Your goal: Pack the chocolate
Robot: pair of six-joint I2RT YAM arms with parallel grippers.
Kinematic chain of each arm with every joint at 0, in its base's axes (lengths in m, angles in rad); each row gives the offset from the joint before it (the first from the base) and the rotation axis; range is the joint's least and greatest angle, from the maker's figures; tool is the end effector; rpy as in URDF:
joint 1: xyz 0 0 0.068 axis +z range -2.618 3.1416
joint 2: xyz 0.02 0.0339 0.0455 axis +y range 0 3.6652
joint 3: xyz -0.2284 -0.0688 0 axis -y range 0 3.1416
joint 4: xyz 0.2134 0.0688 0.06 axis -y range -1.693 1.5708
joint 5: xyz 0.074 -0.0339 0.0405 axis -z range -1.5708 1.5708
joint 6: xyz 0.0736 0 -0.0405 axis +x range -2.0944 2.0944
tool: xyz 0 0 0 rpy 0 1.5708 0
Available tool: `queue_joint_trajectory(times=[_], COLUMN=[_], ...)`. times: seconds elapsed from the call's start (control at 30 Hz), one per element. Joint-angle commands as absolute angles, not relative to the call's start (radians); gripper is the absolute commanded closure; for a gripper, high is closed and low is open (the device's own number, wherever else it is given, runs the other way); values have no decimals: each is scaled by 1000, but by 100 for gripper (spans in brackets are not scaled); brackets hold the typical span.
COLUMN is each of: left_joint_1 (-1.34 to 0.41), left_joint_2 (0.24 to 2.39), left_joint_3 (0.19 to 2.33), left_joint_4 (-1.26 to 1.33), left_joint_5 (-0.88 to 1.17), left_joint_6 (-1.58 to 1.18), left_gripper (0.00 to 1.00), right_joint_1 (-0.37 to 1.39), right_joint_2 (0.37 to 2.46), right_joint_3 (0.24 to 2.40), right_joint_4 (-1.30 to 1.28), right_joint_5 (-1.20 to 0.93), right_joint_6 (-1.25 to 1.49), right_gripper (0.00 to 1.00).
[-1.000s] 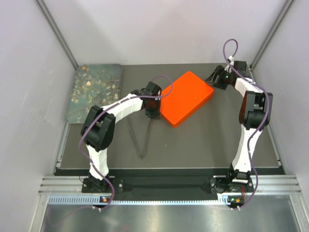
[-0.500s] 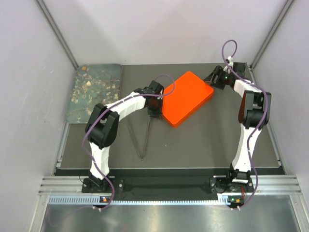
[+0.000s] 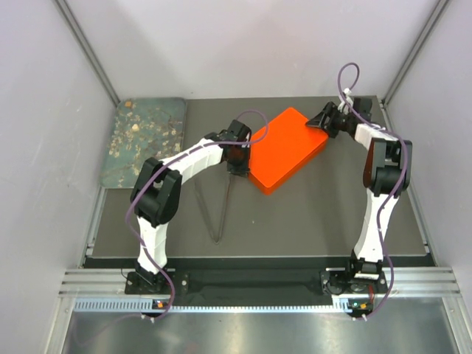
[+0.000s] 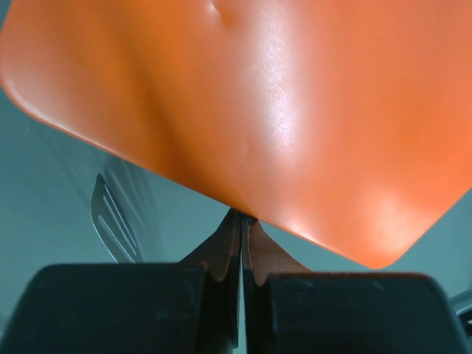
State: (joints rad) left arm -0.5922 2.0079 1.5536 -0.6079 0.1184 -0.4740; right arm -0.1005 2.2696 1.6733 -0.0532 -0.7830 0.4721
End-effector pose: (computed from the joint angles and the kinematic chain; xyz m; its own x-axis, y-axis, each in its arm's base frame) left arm 0.3323 -0.2341 0.1522 -0.9196 0.0724 -0.3862 0.2048 0.9270 -0.3141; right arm 0.4805 0.0037 0.1419 -0.7578 0.4004 -0.5153 -0.1608 0.6507 0.7421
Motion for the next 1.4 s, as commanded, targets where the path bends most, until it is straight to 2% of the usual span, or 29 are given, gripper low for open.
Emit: queue_joint_trajectory(times=[0.0, 0.27, 0.47, 0.57, 0.7, 0.87, 0.97, 1.07, 1.17, 1.2, 1.27, 1.3, 1.37], left_joint_1=[-598, -598, -598, -598, -598, -598, -598, -595, -595, -595, -595, -595, -594], left_joint_2=[2023, 2052, 2066, 2066, 2071, 2068, 2027, 1997, 1980, 1974, 1954, 1948, 1928], left_joint_3=[1612, 1623, 1626, 1628, 1628, 1655, 1666, 1689, 1716, 1715, 1706, 1701, 1687], left_joint_4=[-548, -531, -531, -531, -532, -563, -587, -609, -637, -638, -641, -640, -649], left_joint_5=[127, 144, 146, 141, 132, 129, 100, 72, 63, 61, 52, 49, 19], left_joint_6=[-488, -503, -509, -508, -506, -505, -499, -492, -488, -486, -491, -491, -494], left_gripper=[100, 100, 100, 100, 100, 100, 100, 99, 96, 93, 92, 90, 85], right_joint_1=[-92, -87, -106, -118, -126, -127, -132, -137, -143, -147, -152, -155, -167], right_joint_2=[2255, 2220, 2215, 2212, 2206, 2203, 2206, 2201, 2186, 2181, 2162, 2157, 2139], right_joint_3=[1628, 1533, 1459, 1401, 1355, 1382, 1393, 1407, 1439, 1450, 1489, 1503, 1548], right_joint_4=[-12, -8, -8, 20, 80, 16, 3, 3, 3, -24, -51, -64, -103], right_joint_5=[-828, -825, -790, -759, -779, -713, -715, -729, -732, -730, -726, -721, -707], right_joint_6=[454, 454, 474, 498, 529, 502, 460, 448, 452, 453, 454, 454, 454], right_gripper=[35, 43, 52, 61, 81, 85, 84, 78, 64, 53, 47, 40, 35])
